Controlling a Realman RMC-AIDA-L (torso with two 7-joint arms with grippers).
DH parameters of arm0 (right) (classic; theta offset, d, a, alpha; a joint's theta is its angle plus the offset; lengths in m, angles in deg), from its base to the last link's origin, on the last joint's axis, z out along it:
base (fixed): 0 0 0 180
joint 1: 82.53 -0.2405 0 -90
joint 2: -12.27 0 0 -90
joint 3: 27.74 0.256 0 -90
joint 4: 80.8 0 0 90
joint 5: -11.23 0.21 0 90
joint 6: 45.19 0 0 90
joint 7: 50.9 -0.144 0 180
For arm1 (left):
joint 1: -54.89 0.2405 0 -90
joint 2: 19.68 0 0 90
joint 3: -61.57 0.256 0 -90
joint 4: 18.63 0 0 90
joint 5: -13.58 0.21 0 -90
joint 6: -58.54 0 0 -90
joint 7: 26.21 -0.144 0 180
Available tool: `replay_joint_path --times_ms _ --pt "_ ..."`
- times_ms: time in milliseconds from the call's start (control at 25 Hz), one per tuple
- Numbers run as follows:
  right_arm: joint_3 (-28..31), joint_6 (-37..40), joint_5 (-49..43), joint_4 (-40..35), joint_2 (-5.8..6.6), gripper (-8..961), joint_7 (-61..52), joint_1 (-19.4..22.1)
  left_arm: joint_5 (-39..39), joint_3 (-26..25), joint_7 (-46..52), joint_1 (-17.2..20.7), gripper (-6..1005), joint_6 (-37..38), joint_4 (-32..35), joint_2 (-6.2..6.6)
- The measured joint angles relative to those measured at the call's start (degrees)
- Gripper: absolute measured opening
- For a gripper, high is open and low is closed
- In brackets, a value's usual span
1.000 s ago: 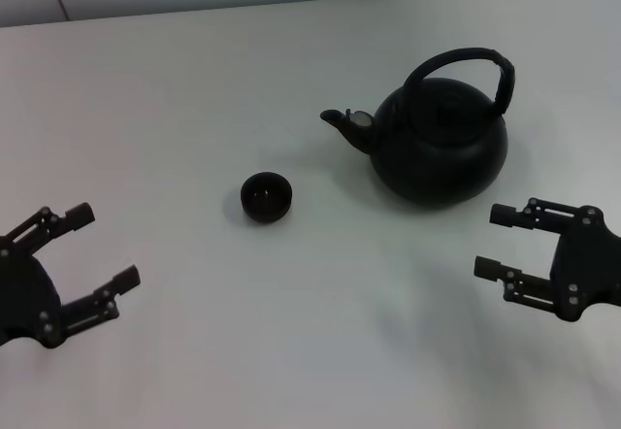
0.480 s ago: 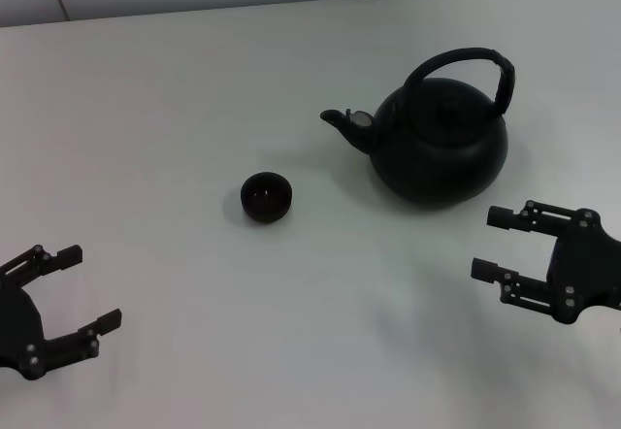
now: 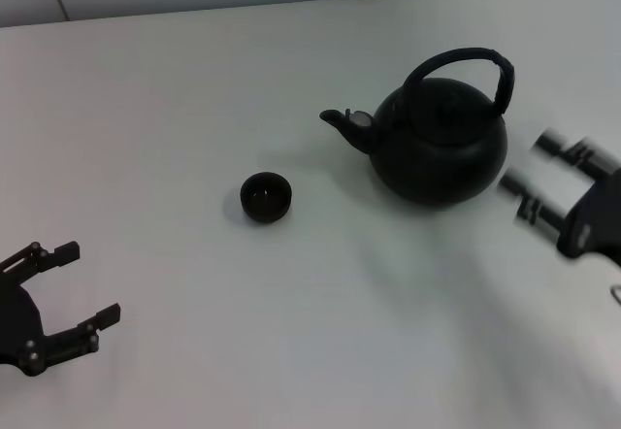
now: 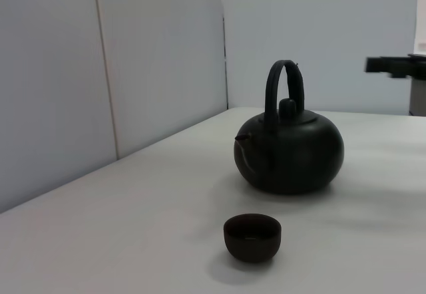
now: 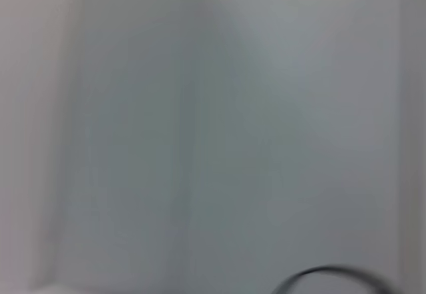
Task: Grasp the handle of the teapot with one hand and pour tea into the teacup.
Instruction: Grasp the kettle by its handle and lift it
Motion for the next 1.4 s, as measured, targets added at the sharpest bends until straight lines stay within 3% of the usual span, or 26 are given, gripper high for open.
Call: replay_joint_path --times_ms 80,160,200,400,760,1400 --pt "2.44 -1.64 1.69 3.59 -0.08 627 3.21 0.21 -0.02 -0.26 -0.01 0.12 862 0.12 -0.03 -0.01" --pt "7.18 -6.16 5.45 11.31 -0.31 627 10.94 0.6 -0.03 -0.69 -0.01 0.16 862 0.31 -0.03 -0.14" --pt "10.58 -11.33 8.72 18.6 -0.48 627 19.02 0.82 -0.11 -1.65 -0.12 0.21 862 0.67 -0.08 -0.37" --pt "12.16 -15.36 11.47 26.15 -0.67 627 29.32 0.77 -0.15 -2.47 -0.42 0.45 862 1.28 -0.22 -0.63" --pt "13.15 -16.08 11.63 25.59 -0.43 626 29.54 -1.45 -0.15 -3.02 -0.42 0.66 862 1.69 0.15 -1.12" --pt "15.85 -25.57 12.27 23.85 -0.34 626 29.53 -8.86 -0.14 -5.35 -0.48 1.01 862 2.44 -0.12 -1.21"
